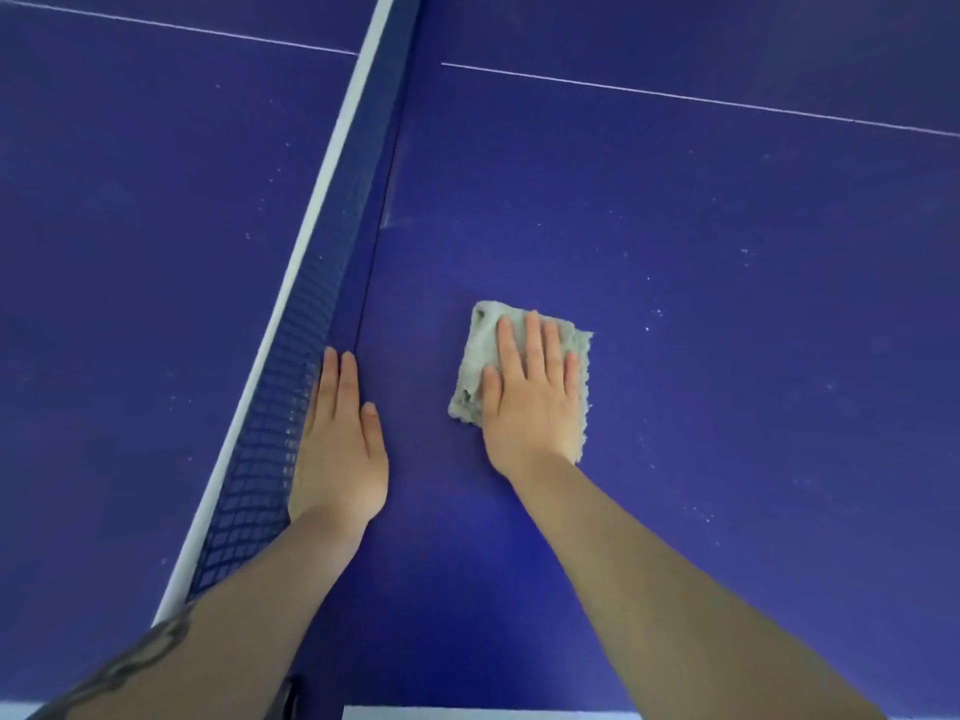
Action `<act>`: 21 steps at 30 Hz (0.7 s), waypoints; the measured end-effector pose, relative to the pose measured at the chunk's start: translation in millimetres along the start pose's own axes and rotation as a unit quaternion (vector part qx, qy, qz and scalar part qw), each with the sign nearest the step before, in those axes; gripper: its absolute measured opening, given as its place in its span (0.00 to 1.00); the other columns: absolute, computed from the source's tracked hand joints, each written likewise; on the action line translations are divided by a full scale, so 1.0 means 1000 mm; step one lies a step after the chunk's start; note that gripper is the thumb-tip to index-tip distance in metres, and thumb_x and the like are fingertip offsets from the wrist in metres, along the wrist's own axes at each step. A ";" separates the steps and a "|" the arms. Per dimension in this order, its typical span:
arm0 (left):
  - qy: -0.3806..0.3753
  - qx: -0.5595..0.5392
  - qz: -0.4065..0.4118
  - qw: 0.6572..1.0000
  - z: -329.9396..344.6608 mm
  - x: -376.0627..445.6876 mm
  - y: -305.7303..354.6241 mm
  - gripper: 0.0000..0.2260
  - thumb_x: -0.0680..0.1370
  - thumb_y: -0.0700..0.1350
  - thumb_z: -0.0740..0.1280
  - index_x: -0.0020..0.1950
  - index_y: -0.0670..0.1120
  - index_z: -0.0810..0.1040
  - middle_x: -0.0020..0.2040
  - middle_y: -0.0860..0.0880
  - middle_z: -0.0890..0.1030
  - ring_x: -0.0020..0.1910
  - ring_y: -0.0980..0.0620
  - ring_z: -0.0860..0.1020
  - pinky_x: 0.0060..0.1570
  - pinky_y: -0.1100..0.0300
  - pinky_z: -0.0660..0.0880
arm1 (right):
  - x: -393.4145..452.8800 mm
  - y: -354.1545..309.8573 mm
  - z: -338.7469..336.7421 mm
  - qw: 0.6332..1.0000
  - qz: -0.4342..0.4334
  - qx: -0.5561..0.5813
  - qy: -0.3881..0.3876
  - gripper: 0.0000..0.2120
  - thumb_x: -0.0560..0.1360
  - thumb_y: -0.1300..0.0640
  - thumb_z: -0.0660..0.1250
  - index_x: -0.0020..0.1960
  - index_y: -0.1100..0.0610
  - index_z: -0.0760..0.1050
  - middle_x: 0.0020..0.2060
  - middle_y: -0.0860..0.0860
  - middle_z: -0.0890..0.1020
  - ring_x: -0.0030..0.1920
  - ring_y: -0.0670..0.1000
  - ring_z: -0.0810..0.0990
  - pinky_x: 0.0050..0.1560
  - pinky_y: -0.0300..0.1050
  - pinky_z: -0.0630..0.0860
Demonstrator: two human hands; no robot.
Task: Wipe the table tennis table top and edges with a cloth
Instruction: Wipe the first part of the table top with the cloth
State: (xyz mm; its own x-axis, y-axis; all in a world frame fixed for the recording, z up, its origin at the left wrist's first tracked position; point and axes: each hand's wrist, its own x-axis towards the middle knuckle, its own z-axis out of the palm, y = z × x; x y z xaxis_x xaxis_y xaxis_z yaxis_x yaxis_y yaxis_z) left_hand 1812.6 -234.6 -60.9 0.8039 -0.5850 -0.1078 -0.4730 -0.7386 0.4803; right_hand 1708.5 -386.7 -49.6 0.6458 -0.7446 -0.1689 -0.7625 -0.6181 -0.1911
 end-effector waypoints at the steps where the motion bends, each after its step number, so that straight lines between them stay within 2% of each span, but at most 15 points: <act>1: -0.002 -0.011 0.013 1.000 0.000 -0.001 0.000 0.24 0.84 0.46 0.48 0.80 0.47 0.47 0.80 0.53 0.46 0.78 0.56 0.45 0.77 0.55 0.43 | -0.023 -0.001 0.002 1.000 0.003 0.009 0.004 0.30 0.80 0.44 0.32 0.81 0.47 0.40 0.80 0.49 0.41 0.79 0.50 0.36 0.77 0.50 0.32; 4: -0.004 0.002 0.070 0.998 0.000 -0.010 0.001 0.24 0.84 0.41 0.52 0.80 0.43 0.52 0.80 0.48 0.52 0.79 0.53 0.48 0.76 0.61 0.40 | -0.070 -0.017 0.009 0.998 -0.056 0.019 -0.029 0.30 0.78 0.45 0.29 0.80 0.47 0.37 0.80 0.49 0.38 0.78 0.50 0.32 0.76 0.50 0.29; 7: 0.000 0.069 0.100 0.993 0.002 -0.025 -0.001 0.24 0.84 0.41 0.51 0.80 0.42 0.52 0.80 0.47 0.53 0.79 0.51 0.48 0.73 0.65 0.34 | -0.065 -0.003 0.004 0.992 -0.121 -0.018 -0.038 0.27 0.82 0.46 0.35 0.80 0.47 0.38 0.80 0.48 0.38 0.78 0.50 0.33 0.76 0.50 0.31; 8: -0.003 0.079 0.102 0.992 0.002 -0.030 -0.001 0.24 0.84 0.41 0.51 0.80 0.42 0.52 0.80 0.47 0.52 0.79 0.51 0.48 0.72 0.65 0.33 | -0.058 0.011 0.000 0.991 -0.122 -0.037 -0.036 0.26 0.83 0.46 0.37 0.80 0.47 0.37 0.80 0.48 0.38 0.79 0.49 0.34 0.77 0.50 0.32; 10: -0.004 0.096 0.113 0.989 0.003 -0.040 -0.001 0.24 0.84 0.43 0.50 0.80 0.43 0.51 0.80 0.48 0.50 0.79 0.51 0.47 0.72 0.65 0.31 | -0.051 0.050 -0.007 0.995 -0.064 -0.062 -0.032 0.26 0.84 0.46 0.37 0.80 0.46 0.37 0.80 0.47 0.38 0.79 0.48 0.34 0.77 0.49 0.33; 12: -0.007 0.115 0.123 0.986 0.005 -0.049 0.000 0.24 0.84 0.44 0.49 0.80 0.44 0.50 0.80 0.47 0.50 0.79 0.51 0.47 0.74 0.60 0.34 | -0.070 0.087 -0.010 0.998 -0.001 -0.064 -0.018 0.27 0.81 0.44 0.32 0.80 0.46 0.36 0.80 0.46 0.38 0.79 0.48 0.35 0.77 0.48 0.33; 14: -0.010 0.127 0.133 0.983 0.008 -0.060 0.001 0.23 0.84 0.45 0.48 0.80 0.44 0.51 0.80 0.47 0.52 0.79 0.50 0.49 0.77 0.53 0.42 | -0.111 0.099 -0.004 0.998 0.028 -0.051 0.003 0.30 0.78 0.43 0.29 0.79 0.46 0.38 0.80 0.47 0.41 0.79 0.48 0.37 0.77 0.48 0.34; 17: -0.023 0.143 0.165 0.976 0.015 -0.081 0.006 0.25 0.82 0.50 0.42 0.79 0.44 0.52 0.79 0.46 0.54 0.79 0.49 0.51 0.77 0.49 0.49 | -0.161 0.068 0.017 0.999 0.014 -0.035 0.032 0.27 0.82 0.45 0.40 0.80 0.49 0.52 0.80 0.51 0.55 0.80 0.52 0.51 0.76 0.53 0.45; 18: -0.029 0.150 0.178 0.972 0.018 -0.088 0.007 0.26 0.82 0.51 0.41 0.79 0.44 0.52 0.79 0.46 0.54 0.79 0.48 0.51 0.76 0.49 0.51 | -0.164 0.057 0.021 0.999 -0.006 -0.030 0.030 0.27 0.83 0.45 0.41 0.80 0.50 0.54 0.79 0.51 0.56 0.79 0.53 0.52 0.76 0.53 0.46; 21: -0.026 0.164 0.185 0.969 0.022 -0.099 0.011 0.25 0.82 0.51 0.41 0.78 0.44 0.51 0.79 0.46 0.55 0.79 0.49 0.52 0.76 0.48 0.53 | -0.145 0.048 0.014 0.997 -0.078 -0.021 -0.005 0.29 0.81 0.42 0.35 0.81 0.46 0.47 0.81 0.48 0.48 0.80 0.50 0.42 0.77 0.52 0.37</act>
State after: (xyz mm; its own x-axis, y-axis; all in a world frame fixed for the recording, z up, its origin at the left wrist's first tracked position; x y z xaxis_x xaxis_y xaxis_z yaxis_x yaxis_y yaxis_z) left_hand 1719.6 -192.5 -64.3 0.5420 -0.8399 -0.0295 -0.8211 -0.5367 0.1941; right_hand 1579.4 -304.8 -48.1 0.7574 -0.6357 -0.1491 -0.6529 -0.7370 -0.1745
